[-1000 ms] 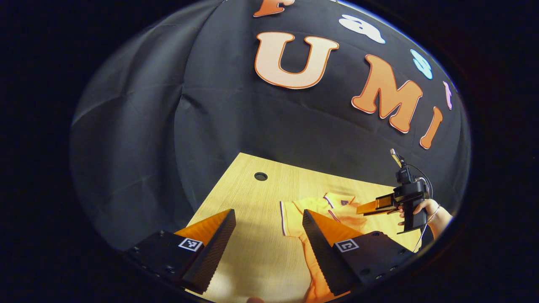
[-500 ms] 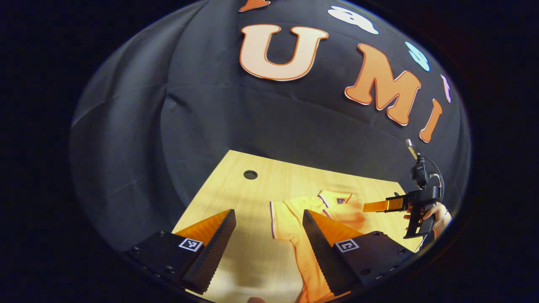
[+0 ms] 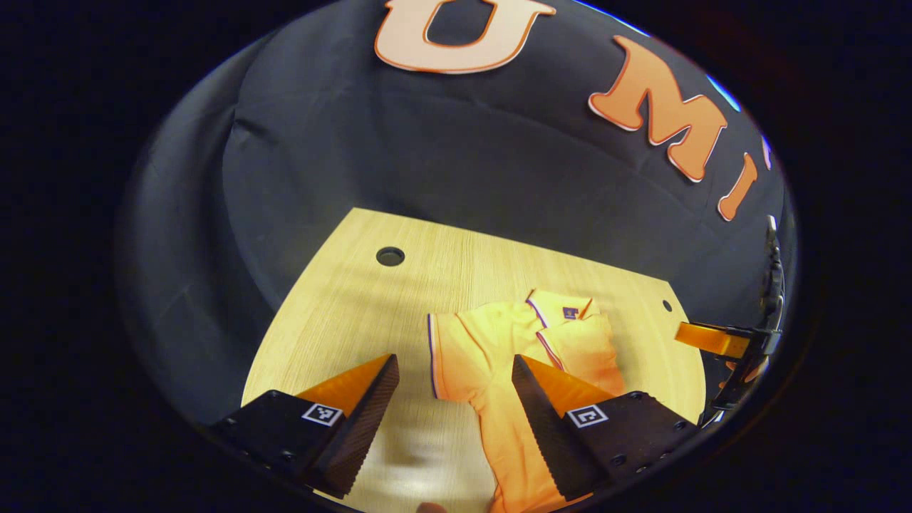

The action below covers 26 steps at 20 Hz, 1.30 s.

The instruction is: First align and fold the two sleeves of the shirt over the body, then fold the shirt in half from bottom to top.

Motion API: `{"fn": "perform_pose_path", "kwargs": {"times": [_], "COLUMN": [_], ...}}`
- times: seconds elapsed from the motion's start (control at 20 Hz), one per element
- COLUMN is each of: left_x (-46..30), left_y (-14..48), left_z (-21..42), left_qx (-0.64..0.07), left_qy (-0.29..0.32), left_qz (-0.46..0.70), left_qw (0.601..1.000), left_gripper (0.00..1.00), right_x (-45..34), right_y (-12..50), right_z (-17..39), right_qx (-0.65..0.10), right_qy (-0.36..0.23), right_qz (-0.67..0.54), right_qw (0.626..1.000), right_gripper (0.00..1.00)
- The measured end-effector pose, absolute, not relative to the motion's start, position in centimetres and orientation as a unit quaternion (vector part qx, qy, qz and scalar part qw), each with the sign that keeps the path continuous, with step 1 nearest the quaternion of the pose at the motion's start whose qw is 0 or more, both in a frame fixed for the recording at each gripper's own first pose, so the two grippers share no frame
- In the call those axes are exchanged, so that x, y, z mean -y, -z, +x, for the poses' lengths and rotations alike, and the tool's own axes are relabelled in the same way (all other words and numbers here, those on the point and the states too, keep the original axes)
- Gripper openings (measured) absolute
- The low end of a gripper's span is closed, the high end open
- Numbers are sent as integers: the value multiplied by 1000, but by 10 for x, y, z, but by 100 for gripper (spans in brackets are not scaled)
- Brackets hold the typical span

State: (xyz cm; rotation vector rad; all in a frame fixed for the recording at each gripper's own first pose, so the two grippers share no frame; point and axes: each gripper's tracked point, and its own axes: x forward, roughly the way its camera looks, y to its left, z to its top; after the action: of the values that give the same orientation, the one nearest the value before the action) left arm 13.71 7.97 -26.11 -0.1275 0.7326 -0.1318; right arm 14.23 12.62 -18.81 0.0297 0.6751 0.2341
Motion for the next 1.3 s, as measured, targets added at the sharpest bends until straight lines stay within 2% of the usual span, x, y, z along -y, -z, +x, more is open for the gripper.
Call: {"fn": "perform_pose_path", "kwargs": {"times": [0.25,0.5,0.9,1.3], "left_x": [-80,-90,-87,-89], "left_y": [302,354,402,419], "left_z": [169,192,207,205], "left_qx": [-445,-526,-574,-601], "left_qy": [64,41,6,-8], "left_qz": [-90,-46,-12,31], "left_qw": [889,848,819,798], "left_gripper": [98,98,98,97], "right_x": [-101,-73,-42,-32], "right_y": [190,192,209,218], "right_z": [118,108,98,94], "right_qx": [-328,-335,-354,-361], "right_qy": [-114,-104,-82,-75], "right_qz": [19,44,71,75], "right_qw": [937,935,929,926], "right_gripper": [99,99,99,99]}}
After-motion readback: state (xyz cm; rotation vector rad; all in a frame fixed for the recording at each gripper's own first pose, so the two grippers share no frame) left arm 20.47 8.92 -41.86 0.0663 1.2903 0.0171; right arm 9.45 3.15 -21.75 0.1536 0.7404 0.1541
